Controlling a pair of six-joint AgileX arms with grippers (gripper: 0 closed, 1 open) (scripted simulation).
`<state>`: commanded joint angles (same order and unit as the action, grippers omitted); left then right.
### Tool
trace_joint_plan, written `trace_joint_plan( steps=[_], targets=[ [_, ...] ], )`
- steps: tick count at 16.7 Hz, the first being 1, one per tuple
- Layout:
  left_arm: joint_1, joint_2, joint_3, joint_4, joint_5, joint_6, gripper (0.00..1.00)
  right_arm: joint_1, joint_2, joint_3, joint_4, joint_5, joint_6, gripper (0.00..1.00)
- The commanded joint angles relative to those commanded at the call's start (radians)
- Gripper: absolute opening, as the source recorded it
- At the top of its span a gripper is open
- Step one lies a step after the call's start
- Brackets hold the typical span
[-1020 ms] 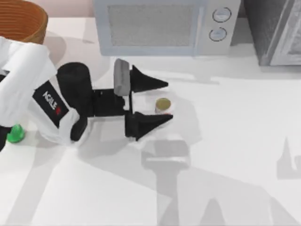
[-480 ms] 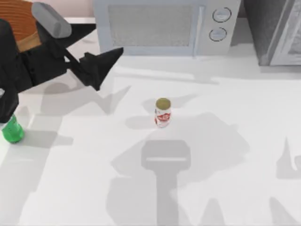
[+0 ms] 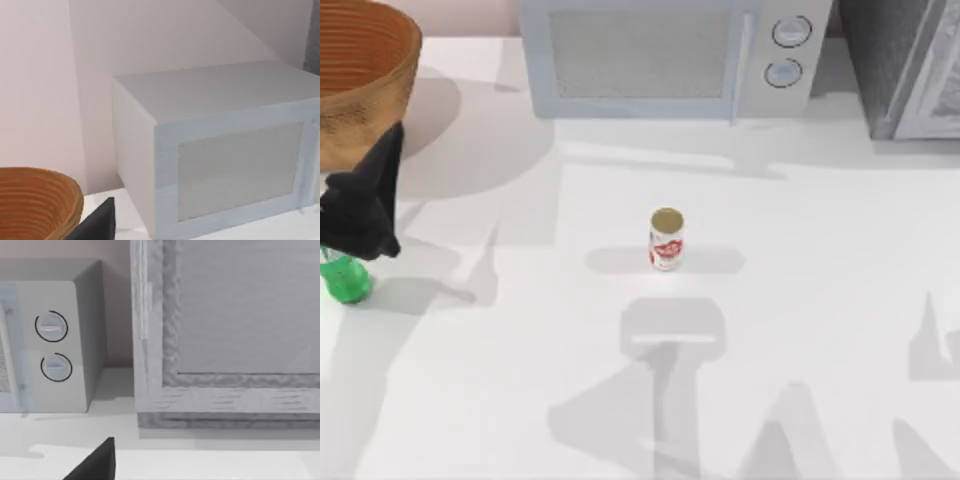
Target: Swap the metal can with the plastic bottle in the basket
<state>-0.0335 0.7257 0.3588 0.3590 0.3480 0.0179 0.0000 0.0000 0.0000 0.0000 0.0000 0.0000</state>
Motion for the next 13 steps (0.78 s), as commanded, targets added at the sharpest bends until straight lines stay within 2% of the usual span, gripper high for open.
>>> trace_joint_plan(
  steps=[4, 7, 10, 13],
  targets=[
    [0.025, -0.407, -0.186, -0.191, -0.184, -0.007, 1.0, 0.0, 0.0, 0.0, 0.0, 0.0, 0.0, 1.0],
    [0.032, -0.607, -0.29, -0.293, -0.284, -0.013, 1.0, 0.0, 0.0, 0.0, 0.0, 0.0, 0.0, 1.0],
    [0.034, -0.71, -0.35, -0.35, -0.34, -0.017, 1.0, 0.0, 0.0, 0.0, 0.0, 0.0, 0.0, 1.0],
    [0.033, -0.726, -0.359, -0.359, -0.348, -0.018, 1.0, 0.0, 0.0, 0.0, 0.0, 0.0, 0.0, 1.0]
  ],
)
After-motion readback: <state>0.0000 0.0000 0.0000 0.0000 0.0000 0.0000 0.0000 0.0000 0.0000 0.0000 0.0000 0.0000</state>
